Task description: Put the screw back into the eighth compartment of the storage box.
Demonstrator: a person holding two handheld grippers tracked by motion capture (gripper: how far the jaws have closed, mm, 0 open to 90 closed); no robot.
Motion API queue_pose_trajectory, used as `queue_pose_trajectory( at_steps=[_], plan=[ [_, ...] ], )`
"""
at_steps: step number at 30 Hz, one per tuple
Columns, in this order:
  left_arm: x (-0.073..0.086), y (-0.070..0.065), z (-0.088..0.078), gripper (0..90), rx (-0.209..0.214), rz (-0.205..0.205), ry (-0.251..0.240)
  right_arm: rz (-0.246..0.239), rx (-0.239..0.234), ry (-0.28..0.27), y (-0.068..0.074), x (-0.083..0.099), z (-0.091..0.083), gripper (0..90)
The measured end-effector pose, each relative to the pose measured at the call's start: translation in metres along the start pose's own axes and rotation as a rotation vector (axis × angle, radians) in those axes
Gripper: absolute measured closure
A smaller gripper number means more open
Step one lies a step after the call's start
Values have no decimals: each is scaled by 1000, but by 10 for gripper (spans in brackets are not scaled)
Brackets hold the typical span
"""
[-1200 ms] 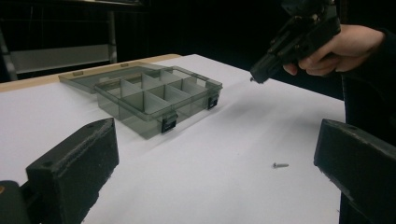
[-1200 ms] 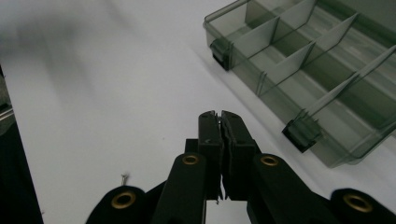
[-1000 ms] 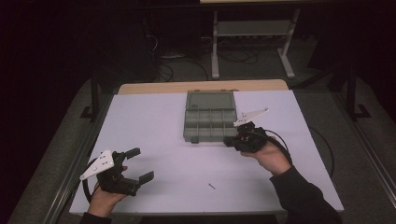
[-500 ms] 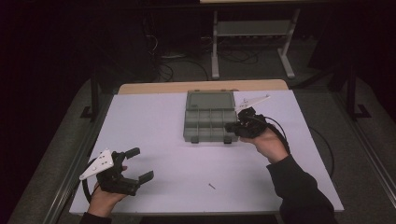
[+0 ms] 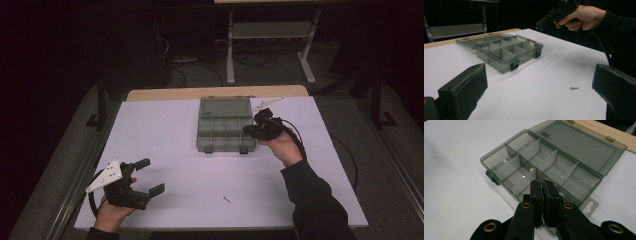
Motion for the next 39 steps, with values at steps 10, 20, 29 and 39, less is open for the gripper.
queue_pose_trajectory(
  at_steps=[10,20,29,39],
  plan=[
    [0,0,0,0,0,3,2,27,34,39,-13,4,18,862],
    [0,0,0,0,1,4,0,33,55,89,-17,14,36,862],
    [0,0,0,0,2,2,-1,35,63,110,-24,22,47,862],
    [0,-1,0,0,3,-1,1,30,57,130,-25,28,56,862]
  ],
)
Point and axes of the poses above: each handheld gripper's, and its own axes: z roughly forward along the jaws, x roughly out of its underside, y roughly to its left, the point moved 9 cm from there along z, roughly forward along the jaws, and after that the axes turned 10 degrees about y, right-handed, at the moved point
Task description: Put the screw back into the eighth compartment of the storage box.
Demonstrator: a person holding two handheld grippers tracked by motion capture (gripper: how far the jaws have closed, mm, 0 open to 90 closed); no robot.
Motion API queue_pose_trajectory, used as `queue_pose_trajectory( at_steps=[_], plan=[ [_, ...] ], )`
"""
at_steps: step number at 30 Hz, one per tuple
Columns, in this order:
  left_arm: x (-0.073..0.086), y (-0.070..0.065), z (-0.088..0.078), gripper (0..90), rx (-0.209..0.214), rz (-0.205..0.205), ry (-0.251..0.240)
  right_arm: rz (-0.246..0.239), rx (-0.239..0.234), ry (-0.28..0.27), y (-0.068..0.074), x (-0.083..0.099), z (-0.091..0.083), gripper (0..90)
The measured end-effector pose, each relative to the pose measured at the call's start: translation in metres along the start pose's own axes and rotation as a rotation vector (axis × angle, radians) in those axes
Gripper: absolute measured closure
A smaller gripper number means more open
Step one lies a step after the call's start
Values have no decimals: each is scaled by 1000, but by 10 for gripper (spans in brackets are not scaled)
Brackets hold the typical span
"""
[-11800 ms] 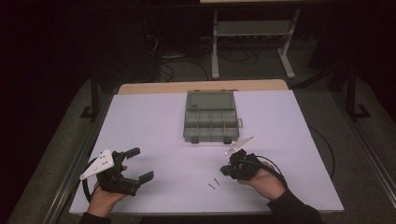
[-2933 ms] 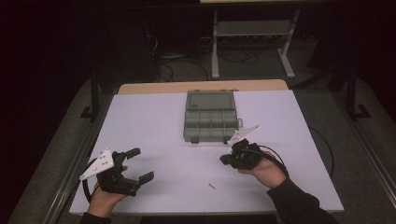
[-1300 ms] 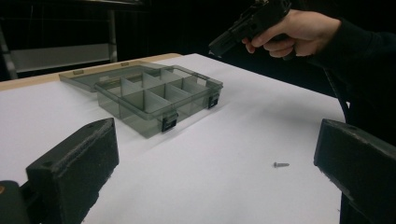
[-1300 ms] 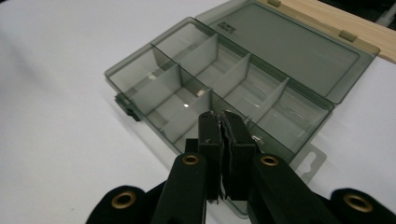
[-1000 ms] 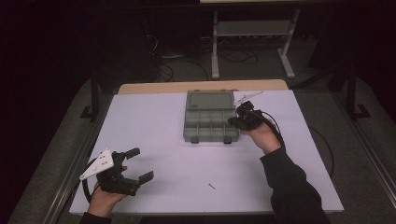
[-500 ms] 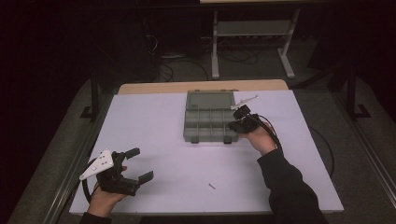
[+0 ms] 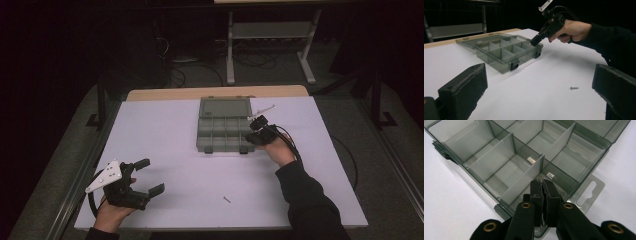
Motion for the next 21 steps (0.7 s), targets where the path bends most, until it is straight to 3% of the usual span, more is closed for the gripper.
queue_pose_trajectory(
  at_steps=[6,11,14,15,21],
  plan=[
    [0,0,0,0,0,0,2,12,-10,-33,1,-4,-6,662],
    [0,0,0,0,2,0,-2,15,-30,-76,4,-8,-16,436],
    [0,0,0,0,2,1,-2,56,-42,-92,3,-9,-22,172],
    [0,0,0,0,2,1,-2,67,-51,-89,4,-8,-24,129],
    [-1,0,0,0,1,2,-3,58,-76,-85,10,-2,-36,115]
  ],
)
Point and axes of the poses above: each handheld gripper's, and its own axes: z roughly forward along the jaws, x roughly out of its underside, y roughly to its left, the point moved 9 cm from there along z, roughly forward along the jaws, and after that the axes turned 10 degrees about y, right-handed, at the moved point
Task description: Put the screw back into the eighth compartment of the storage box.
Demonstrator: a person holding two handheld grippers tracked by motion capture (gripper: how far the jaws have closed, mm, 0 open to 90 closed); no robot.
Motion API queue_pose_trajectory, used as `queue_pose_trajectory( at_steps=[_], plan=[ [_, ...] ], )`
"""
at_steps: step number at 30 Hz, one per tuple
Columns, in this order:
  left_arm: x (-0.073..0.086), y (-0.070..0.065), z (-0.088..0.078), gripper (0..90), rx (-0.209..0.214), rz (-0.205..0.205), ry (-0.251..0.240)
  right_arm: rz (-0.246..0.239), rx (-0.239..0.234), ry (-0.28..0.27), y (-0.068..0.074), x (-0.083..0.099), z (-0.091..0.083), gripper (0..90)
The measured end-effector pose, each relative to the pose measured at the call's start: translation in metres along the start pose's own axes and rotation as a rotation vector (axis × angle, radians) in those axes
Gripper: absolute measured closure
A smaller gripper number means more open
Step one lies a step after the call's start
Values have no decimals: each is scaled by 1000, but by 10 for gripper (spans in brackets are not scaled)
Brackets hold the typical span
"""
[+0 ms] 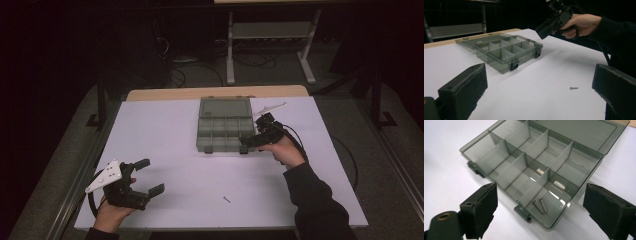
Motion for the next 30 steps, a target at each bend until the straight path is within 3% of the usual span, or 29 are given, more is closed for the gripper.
queue_pose_trajectory(
  at_steps=[7,16,21,30],
  plan=[
    [0,0,0,0,1,1,1,-33,-29,-2,16,8,-11,121],
    [0,0,-1,0,-3,2,2,-103,-80,-6,51,27,-22,125],
    [0,0,-1,0,-3,3,4,-139,-91,-2,62,36,-24,128],
    [0,0,-1,0,-4,3,3,-161,-129,1,79,51,-23,129]
  ],
)
Point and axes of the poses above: each handheld gripper's, and its own axes: z roughly forward along the jaws, x roughly out of its underside, y roughly to its left, the point moved 9 cm from there along z, roughly forward along the jaws, and after that the axes turned 10 degrees about y, right-handed, at the moved point
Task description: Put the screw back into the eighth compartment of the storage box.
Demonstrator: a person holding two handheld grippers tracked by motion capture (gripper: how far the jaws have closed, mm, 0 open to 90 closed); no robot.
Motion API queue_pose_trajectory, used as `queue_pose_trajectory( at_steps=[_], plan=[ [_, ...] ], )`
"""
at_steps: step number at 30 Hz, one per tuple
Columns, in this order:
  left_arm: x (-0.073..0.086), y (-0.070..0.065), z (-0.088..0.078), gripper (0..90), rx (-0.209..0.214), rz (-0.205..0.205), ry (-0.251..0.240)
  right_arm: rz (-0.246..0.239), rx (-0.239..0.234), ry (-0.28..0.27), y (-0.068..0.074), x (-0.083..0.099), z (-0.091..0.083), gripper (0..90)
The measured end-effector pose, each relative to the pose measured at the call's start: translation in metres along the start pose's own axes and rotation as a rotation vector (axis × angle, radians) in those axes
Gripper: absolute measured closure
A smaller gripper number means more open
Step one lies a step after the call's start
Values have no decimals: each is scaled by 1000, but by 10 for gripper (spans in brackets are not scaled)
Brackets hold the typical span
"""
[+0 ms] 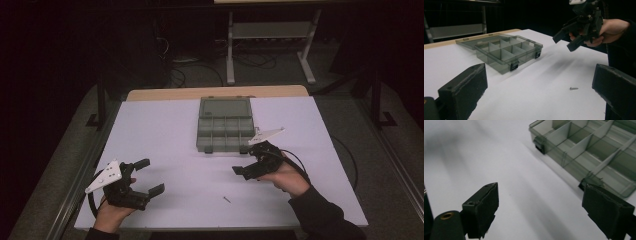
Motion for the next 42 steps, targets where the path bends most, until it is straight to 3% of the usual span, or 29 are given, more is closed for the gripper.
queue_pose_trajectory(
  at_steps=[15,20,27,33,42],
  plan=[
    [-1,0,0,0,-1,-6,-9,-103,-43,53,37,17,21,145],
    [-1,0,-1,0,-2,-7,-11,-109,-55,67,43,21,27,186],
    [-1,0,0,0,0,-8,-10,-146,-73,107,51,29,38,326],
    [-1,0,0,0,-1,-7,-10,-172,-93,155,56,37,45,510],
    [-1,0,0,0,0,-6,-9,-231,-101,192,59,42,52,664]
  ],
)
Point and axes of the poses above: each handheld gripper's, and its own axes: z roughly forward along the jaws, x roughly out of its underside, y roughly to its left, the point moved 9 cm from there along z, roughly forward along the jaws, and after that the axes turned 10 degrees about y, right-handed, at the moved point
